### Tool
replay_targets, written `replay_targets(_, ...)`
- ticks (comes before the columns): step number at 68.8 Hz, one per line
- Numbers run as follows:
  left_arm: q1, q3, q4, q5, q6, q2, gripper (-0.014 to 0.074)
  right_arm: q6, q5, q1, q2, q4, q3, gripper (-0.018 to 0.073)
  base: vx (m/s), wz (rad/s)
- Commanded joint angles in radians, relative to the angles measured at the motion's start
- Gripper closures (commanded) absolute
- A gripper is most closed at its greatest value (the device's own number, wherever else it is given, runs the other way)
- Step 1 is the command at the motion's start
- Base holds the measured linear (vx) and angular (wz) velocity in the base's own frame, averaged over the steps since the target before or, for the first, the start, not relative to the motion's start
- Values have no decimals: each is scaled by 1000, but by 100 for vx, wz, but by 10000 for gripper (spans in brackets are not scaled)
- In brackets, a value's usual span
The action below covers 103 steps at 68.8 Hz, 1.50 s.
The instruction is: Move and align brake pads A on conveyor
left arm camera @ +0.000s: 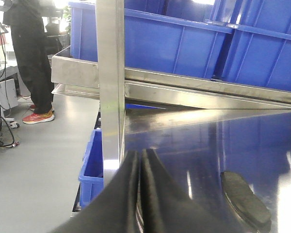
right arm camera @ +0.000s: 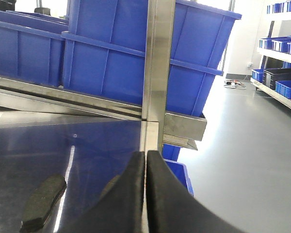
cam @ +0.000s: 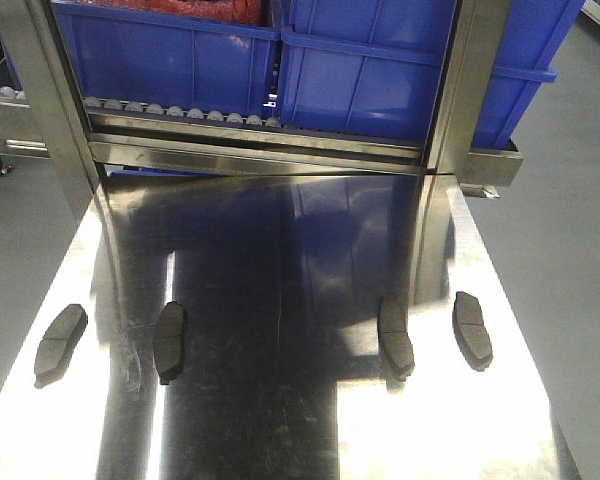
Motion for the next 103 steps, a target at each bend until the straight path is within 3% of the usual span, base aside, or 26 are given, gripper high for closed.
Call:
replay_targets(1, -6, 24, -10, -71, -1, -14, 602, -10, -73, -5, -11, -3, 3, 569, 0, 0)
replay_targets(91, -6, 24, -10, -74, -1, -14, 602, -10, -73, -5, -11, -3, 3, 569, 0, 0)
replay_targets(103, -6, 12, -11, -137, -1, -14, 602, -10, -73, -5, -11, -3, 3, 569, 0, 0)
